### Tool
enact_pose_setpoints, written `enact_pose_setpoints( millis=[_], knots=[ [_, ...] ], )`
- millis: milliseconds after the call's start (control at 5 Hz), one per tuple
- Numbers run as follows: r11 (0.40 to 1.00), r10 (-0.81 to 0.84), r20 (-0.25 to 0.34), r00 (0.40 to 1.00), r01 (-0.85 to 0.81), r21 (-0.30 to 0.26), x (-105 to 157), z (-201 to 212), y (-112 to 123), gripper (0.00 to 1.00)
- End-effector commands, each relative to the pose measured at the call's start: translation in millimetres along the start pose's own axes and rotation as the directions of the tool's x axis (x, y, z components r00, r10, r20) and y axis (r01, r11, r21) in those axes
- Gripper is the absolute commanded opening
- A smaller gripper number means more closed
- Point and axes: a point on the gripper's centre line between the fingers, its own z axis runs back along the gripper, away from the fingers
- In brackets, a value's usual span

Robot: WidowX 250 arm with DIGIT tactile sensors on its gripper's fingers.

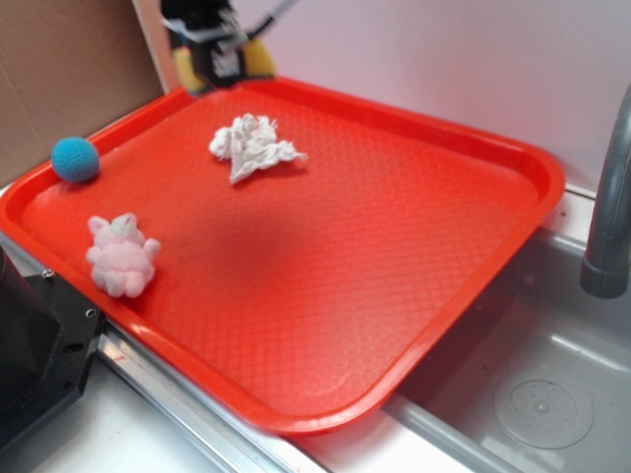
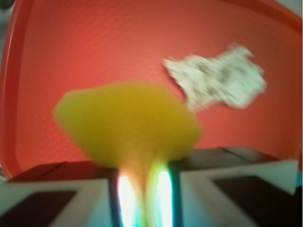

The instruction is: Grab the green sponge.

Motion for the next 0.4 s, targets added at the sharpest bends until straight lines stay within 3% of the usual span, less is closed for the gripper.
enact_pose_setpoints(
  millis=[0,200],
  knots=[
    [0.985,0.161,0.148,0.976,-0.168,0.033,-20.1,37.5,21.0,0.00],
    [0.989,0.129,0.112,0.985,-0.135,0.051,-11.3,31.0,20.9,0.00]
  ],
)
